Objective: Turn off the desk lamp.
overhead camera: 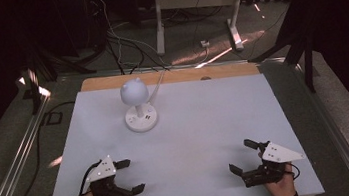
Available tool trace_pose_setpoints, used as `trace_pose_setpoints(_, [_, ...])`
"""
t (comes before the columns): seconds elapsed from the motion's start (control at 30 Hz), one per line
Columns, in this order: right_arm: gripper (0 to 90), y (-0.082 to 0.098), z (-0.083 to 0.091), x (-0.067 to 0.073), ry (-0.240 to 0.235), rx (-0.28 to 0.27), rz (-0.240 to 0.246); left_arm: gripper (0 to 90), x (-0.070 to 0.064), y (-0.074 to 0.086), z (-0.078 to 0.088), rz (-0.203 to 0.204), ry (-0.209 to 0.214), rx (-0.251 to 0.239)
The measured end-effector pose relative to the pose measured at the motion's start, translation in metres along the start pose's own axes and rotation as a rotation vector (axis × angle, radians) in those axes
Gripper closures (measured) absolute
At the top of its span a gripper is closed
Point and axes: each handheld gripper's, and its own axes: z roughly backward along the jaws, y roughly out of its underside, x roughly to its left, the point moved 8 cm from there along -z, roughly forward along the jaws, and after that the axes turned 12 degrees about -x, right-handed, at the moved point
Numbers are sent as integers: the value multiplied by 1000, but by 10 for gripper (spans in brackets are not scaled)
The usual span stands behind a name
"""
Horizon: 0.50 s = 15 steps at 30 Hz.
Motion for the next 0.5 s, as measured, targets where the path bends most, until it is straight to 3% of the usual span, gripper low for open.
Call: trace_pose_setpoints(0.5, [0,1,-1,1,-4,6,-3,20,6,3,6,16,-16,-25])
